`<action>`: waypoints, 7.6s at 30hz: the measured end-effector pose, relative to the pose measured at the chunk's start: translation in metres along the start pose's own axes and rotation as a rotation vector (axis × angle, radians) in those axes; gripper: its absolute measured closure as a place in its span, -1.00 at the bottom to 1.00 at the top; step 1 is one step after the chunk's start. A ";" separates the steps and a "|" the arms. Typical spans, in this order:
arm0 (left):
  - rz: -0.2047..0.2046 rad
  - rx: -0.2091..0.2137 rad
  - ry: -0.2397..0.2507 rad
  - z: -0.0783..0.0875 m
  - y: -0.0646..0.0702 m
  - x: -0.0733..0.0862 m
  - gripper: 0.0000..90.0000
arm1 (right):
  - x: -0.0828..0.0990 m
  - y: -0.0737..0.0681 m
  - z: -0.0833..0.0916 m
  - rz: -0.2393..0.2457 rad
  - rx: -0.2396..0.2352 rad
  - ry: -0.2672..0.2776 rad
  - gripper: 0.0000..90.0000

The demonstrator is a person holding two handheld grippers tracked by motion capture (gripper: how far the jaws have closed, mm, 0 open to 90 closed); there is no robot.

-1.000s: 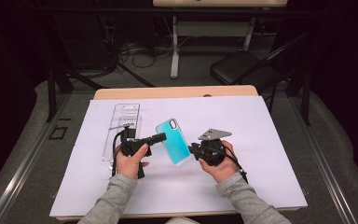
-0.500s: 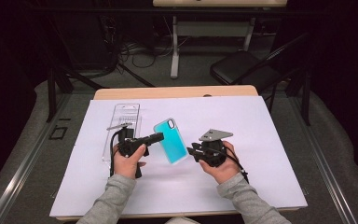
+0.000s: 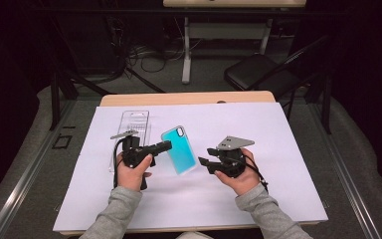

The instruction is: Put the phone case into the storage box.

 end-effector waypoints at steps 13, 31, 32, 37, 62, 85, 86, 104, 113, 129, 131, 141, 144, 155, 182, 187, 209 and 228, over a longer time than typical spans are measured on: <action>-0.070 0.004 -0.005 0.006 0.002 -0.001 0.81 | -0.005 -0.003 0.005 0.023 -0.071 0.021 -0.10; -0.196 0.047 -0.012 0.014 0.012 0.000 0.81 | -0.005 -0.009 0.008 0.020 -0.217 0.037 -0.08; -0.201 0.047 -0.011 0.014 0.013 0.000 0.81 | -0.004 -0.010 0.008 0.022 -0.218 0.036 -0.08; -0.243 0.062 -0.015 0.015 0.018 0.001 0.81 | -0.003 -0.009 0.008 0.024 -0.222 0.035 -0.07; -0.304 0.129 -0.039 0.018 0.029 0.003 0.82 | -0.001 -0.014 0.007 -0.001 -0.308 0.044 0.04; -0.322 0.223 -0.061 0.016 0.047 0.009 0.82 | 0.002 -0.021 0.003 -0.014 -0.392 0.029 0.20; -0.322 0.225 -0.061 0.016 0.048 0.009 0.82 | 0.002 -0.022 0.003 -0.020 -0.400 0.028 0.21; -0.337 0.250 -0.073 0.016 0.056 0.012 0.82 | 0.004 -0.025 0.002 -0.033 -0.439 0.013 0.47; -0.342 0.254 -0.077 0.016 0.057 0.013 0.82 | 0.005 -0.025 0.002 -0.042 -0.451 0.009 0.56; -0.346 0.254 -0.083 0.015 0.058 0.014 0.82 | 0.006 -0.025 0.004 -0.055 -0.468 0.003 0.71; -0.342 0.254 -0.081 0.015 0.058 0.014 0.82 | 0.006 -0.026 0.004 -0.056 -0.472 0.003 0.72; -0.349 0.252 -0.083 0.015 0.058 0.015 0.82 | 0.006 -0.026 0.004 -0.059 -0.479 0.001 0.74; -0.346 0.252 -0.082 0.015 0.058 0.014 0.82 | 0.006 -0.026 0.004 -0.058 -0.482 0.001 0.76; -0.345 0.256 -0.082 0.015 0.058 0.014 0.82 | 0.006 -0.027 0.005 -0.054 -0.500 -0.002 0.80; -0.359 0.248 -0.075 0.015 0.058 0.014 0.81 | 0.006 -0.026 0.006 -0.051 -0.502 -0.001 0.81; -0.351 0.242 -0.064 0.015 0.058 0.013 0.79 | 0.006 -0.026 0.006 -0.052 -0.497 -0.003 0.81; -0.341 0.136 0.018 0.015 0.051 0.006 0.30 | 0.007 -0.020 0.004 -0.051 -0.418 0.011 0.81; -0.346 0.063 0.028 0.011 0.050 0.011 0.34 | 0.008 -0.017 0.000 -0.049 -0.324 0.037 0.81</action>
Point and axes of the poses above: each handheld gripper's, and its own axes: z roughly backward along the jaws, x roughly out of its underside, y roughly to its right, the point moved 7 cm from there along -z, roughly forward along the jaws, and after that the axes turned 12 degrees about -x, right-handed, at the moved point
